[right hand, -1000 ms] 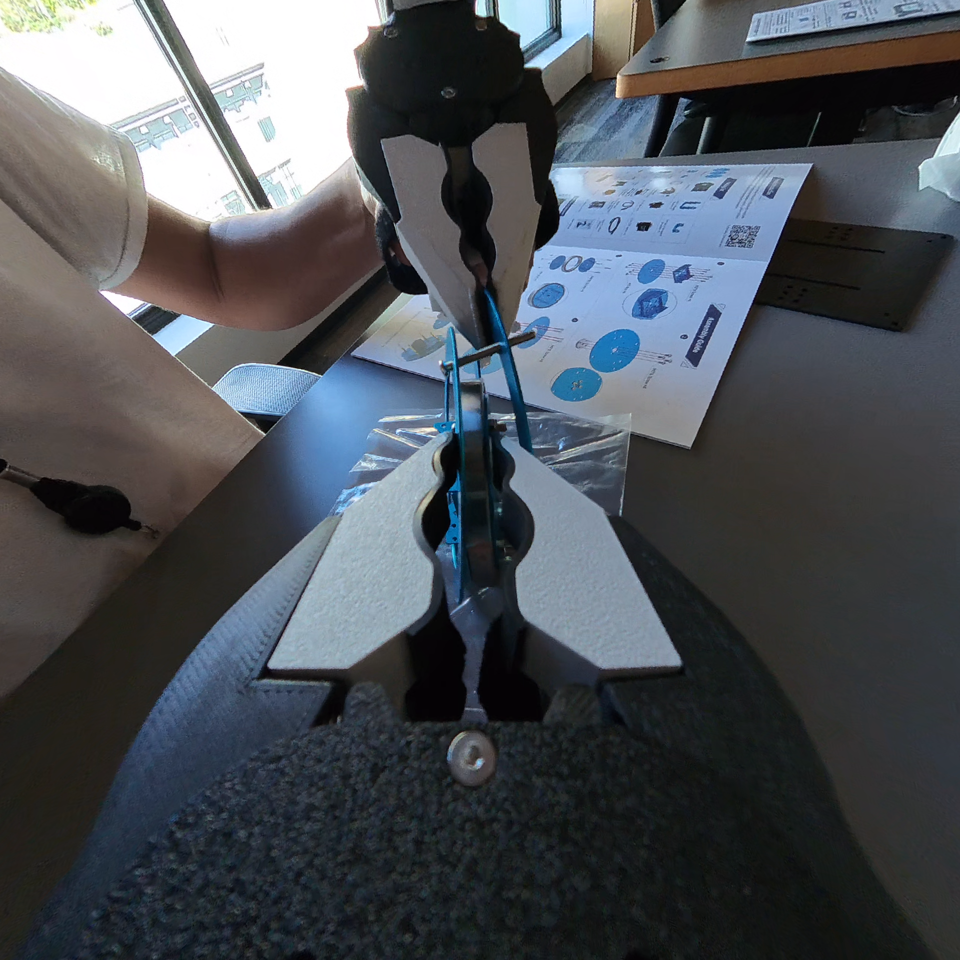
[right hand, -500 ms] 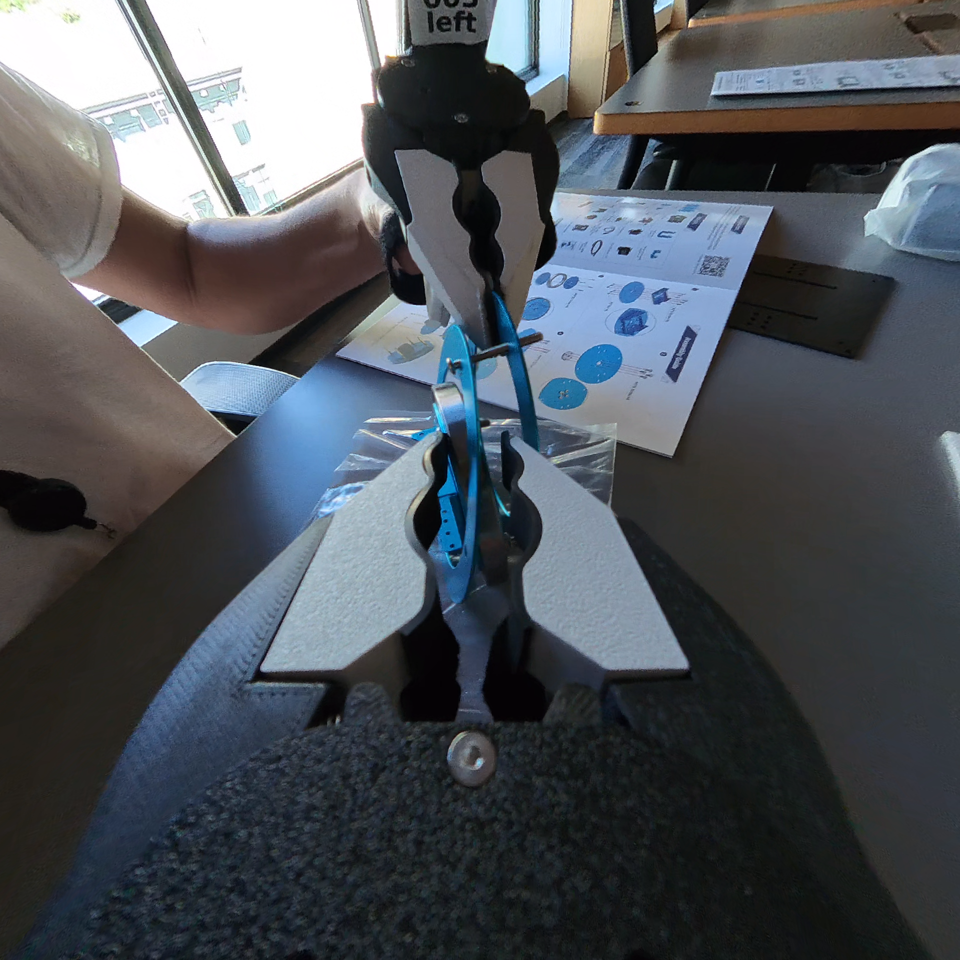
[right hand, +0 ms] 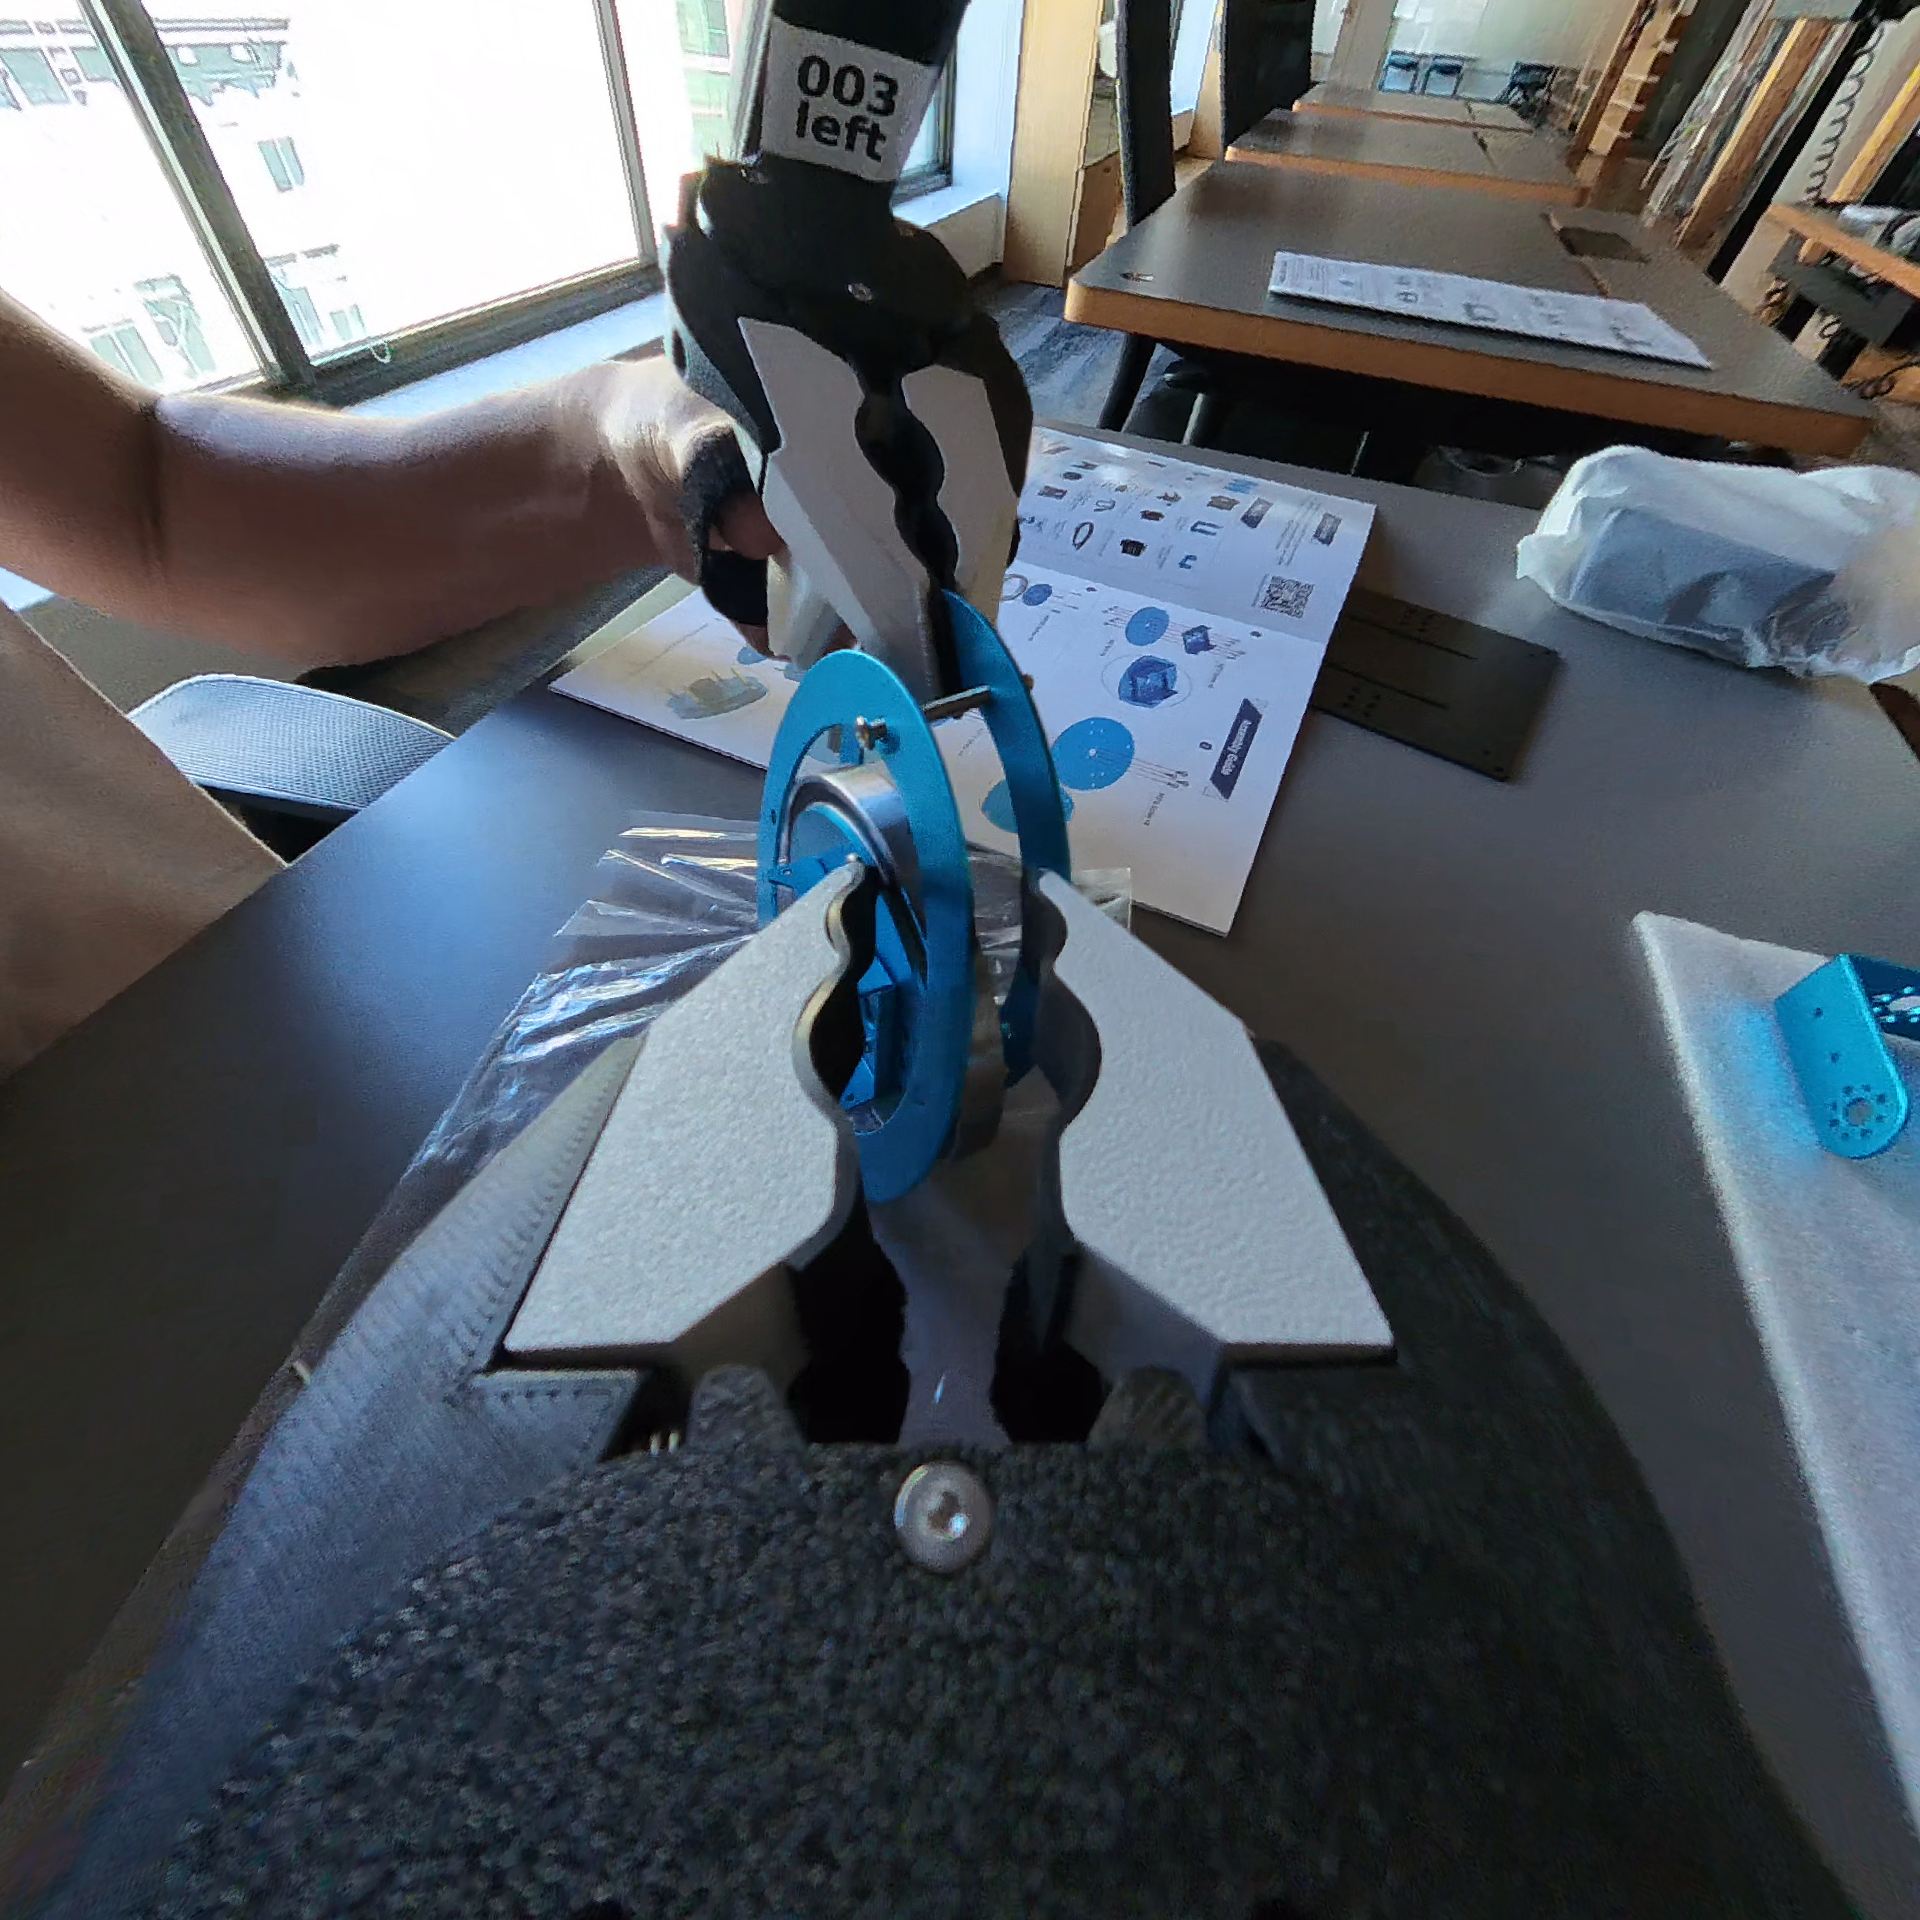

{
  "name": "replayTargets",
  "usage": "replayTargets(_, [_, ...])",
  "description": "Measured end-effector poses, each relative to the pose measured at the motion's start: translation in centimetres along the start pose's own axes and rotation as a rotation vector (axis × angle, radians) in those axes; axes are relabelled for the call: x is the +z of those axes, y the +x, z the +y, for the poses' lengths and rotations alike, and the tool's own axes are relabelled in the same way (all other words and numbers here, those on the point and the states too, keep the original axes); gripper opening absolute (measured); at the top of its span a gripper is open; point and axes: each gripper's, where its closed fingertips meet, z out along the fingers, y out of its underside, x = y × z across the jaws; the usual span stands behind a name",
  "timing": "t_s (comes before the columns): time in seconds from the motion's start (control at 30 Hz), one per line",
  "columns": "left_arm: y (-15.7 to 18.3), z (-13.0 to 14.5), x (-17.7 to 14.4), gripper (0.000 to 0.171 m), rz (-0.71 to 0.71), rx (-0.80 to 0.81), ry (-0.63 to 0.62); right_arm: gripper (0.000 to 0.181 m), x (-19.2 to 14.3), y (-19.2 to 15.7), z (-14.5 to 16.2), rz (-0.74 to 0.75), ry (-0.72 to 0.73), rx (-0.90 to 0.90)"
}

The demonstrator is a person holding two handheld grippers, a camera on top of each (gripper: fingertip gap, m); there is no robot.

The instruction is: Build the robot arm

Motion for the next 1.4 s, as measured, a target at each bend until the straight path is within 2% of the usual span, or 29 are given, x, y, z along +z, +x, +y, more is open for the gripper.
replayTargets(0.3, [-0.2,0.2,-0.3,0.001,-0.053,-0.020,0.033,0.038,0.2,0.5,-0.2,0.073,0.029,-0.054])
replayTargets(0.37, [-0.1,0.3,-0.4,0.000,-0.058,-0.016,0.037,0.060,0.2,1.4,0.1,0.143,0.015,-0.058])
replayTargets(0.5, [0.8,0.3,-0.2,0.001,-0.042,-0.011,0.054,0.060,0.5,1.8,1.0,0.176,-0.015,-0.066])
replayTargets(0.57, [1.1,0.3,-0.1,0.001,-0.025,-0.006,0.049,0.057,0.8,1.5,0.8,0.136,0.001,-0.031])
replayTargets(0.67, [1.0,0.3,0.1,0.002,-0.011,0.015,0.030,0.027,1.3,0.2,1.2,-0.018,-0.030,-0.012])
replayTargets(0.77, [0.9,0.3,0.2,0.002,0.046,0.006,0.003,0.021,1.5,0.0,1.4,-0.128,-0.043,0.057])
replayTargets(0.93, [0.5,0.2,0.3,0.000,0.071,0.045,-0.032,0.021,1.4,-0.6,1.7,-0.254,-0.092,0.196])
replayTargets(1.13, [0.1,0.7,0.6,0.002,0.082,-0.008,-0.036,0.016,1.3,-0.7,1.6,-0.247,-0.127,0.216])
replayTargets(1.4, [-0.2,1.8,0.1,0.005,0.140,-0.081,-0.009,0.014,1.5,-1.0,0.8,-0.297,-0.034,0.296])
